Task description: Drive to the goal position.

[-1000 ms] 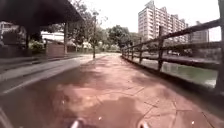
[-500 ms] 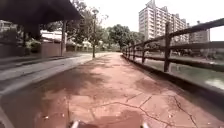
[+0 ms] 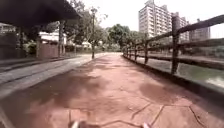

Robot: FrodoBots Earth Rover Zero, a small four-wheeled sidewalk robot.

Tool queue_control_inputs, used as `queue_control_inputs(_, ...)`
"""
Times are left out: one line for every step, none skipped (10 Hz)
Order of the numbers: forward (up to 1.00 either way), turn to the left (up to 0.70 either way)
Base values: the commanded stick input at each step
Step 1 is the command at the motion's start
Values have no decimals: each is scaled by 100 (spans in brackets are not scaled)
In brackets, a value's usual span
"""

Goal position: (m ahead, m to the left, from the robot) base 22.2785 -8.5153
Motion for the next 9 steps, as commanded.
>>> queue_control_inputs(70,0)
queue_control_inputs(70,0)
queue_control_inputs(70,0)
queue_control_inputs(70,0)
queue_control_inputs(70,0)
queue_control_inputs(70,0)
queue_control_inputs(70,0)
queue_control_inputs(70,0)
queue_control_inputs(70,0)
